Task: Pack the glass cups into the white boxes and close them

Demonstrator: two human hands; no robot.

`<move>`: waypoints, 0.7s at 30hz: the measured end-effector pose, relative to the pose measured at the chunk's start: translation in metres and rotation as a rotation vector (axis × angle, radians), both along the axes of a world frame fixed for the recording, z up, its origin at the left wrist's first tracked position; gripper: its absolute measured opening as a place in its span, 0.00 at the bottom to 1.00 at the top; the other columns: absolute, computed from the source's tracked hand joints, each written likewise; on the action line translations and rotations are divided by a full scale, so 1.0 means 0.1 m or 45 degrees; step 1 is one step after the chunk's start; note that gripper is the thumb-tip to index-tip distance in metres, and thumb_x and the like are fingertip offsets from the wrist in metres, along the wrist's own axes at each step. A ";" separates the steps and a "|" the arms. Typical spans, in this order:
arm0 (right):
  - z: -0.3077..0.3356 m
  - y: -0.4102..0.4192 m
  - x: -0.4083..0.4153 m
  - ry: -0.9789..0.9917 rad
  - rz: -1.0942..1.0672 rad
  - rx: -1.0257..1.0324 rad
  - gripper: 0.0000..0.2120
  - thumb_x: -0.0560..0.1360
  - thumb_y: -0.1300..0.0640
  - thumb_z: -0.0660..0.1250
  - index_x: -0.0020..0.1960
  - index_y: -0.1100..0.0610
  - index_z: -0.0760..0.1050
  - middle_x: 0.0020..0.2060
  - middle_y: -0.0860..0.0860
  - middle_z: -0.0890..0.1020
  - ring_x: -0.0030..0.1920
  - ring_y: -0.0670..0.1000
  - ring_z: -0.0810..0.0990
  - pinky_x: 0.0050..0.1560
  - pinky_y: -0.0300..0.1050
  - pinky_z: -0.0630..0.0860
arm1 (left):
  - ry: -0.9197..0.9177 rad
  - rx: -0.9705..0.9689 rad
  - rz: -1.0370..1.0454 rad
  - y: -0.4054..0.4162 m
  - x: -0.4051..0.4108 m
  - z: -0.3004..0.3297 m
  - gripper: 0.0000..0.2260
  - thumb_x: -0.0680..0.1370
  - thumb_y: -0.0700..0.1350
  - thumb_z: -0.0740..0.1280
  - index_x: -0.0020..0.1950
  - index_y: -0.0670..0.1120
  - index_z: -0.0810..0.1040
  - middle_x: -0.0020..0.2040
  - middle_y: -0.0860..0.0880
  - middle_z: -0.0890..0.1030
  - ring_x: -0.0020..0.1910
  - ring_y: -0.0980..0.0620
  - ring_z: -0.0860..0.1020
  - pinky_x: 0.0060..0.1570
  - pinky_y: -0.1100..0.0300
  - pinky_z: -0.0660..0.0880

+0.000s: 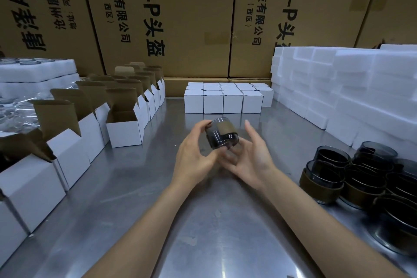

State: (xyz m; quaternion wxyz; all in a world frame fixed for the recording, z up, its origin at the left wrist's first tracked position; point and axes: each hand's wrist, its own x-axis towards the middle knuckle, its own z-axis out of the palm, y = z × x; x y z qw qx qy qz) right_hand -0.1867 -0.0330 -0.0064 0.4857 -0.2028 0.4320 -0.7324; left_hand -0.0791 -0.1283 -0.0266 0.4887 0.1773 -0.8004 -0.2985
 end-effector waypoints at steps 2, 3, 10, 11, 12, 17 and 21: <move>-0.03 0.02 -0.04 -0.082 0.099 0.044 0.32 0.75 0.33 0.56 0.61 0.59 0.75 0.48 0.55 0.82 0.49 0.54 0.81 0.57 0.51 0.75 | 0.052 0.097 -0.034 -0.01 -0.01 0.00 0.26 0.68 0.42 0.78 0.62 0.53 0.70 0.59 0.58 0.78 0.62 0.62 0.74 0.61 0.70 0.68; -0.03 0.03 -0.04 -0.101 0.146 0.054 0.33 0.76 0.33 0.55 0.63 0.60 0.75 0.51 0.57 0.82 0.53 0.56 0.79 0.59 0.51 0.73 | 0.064 0.128 -0.047 -0.01 -0.01 -0.01 0.27 0.68 0.42 0.78 0.61 0.54 0.70 0.59 0.59 0.78 0.62 0.64 0.73 0.60 0.72 0.67; -0.02 -0.02 0.04 0.094 -0.124 -0.080 0.22 0.74 0.56 0.69 0.65 0.62 0.72 0.51 0.57 0.83 0.42 0.50 0.82 0.41 0.39 0.79 | -0.079 0.150 -0.118 -0.04 -0.02 -0.07 0.30 0.71 0.44 0.75 0.68 0.54 0.65 0.65 0.57 0.73 0.65 0.62 0.70 0.59 0.69 0.67; -0.03 -0.03 0.04 0.168 -0.205 -0.085 0.24 0.73 0.59 0.71 0.66 0.62 0.69 0.55 0.59 0.82 0.43 0.50 0.83 0.42 0.39 0.79 | -0.121 0.133 -0.102 -0.06 -0.01 -0.08 0.33 0.70 0.45 0.75 0.70 0.54 0.64 0.68 0.57 0.71 0.67 0.60 0.68 0.60 0.69 0.66; -0.04 -0.03 0.05 0.219 -0.276 -0.077 0.26 0.72 0.61 0.72 0.67 0.61 0.68 0.58 0.59 0.80 0.44 0.50 0.83 0.44 0.40 0.79 | -0.153 0.111 -0.072 -0.07 -0.01 -0.08 0.35 0.70 0.46 0.76 0.72 0.53 0.62 0.70 0.56 0.69 0.68 0.59 0.67 0.61 0.69 0.64; -0.07 -0.03 0.00 0.532 -0.460 0.043 0.30 0.67 0.59 0.77 0.64 0.54 0.67 0.58 0.53 0.79 0.55 0.50 0.80 0.60 0.48 0.77 | -0.196 0.000 0.349 -0.23 0.10 -0.03 0.33 0.71 0.42 0.72 0.73 0.47 0.62 0.71 0.49 0.67 0.70 0.49 0.63 0.71 0.54 0.61; -0.14 -0.04 -0.03 1.012 -0.416 0.159 0.34 0.65 0.57 0.79 0.63 0.49 0.64 0.58 0.49 0.72 0.54 0.45 0.77 0.49 0.33 0.74 | -0.334 -0.089 0.784 -0.45 0.29 -0.01 0.34 0.73 0.43 0.71 0.74 0.44 0.58 0.75 0.44 0.60 0.74 0.44 0.57 0.74 0.46 0.55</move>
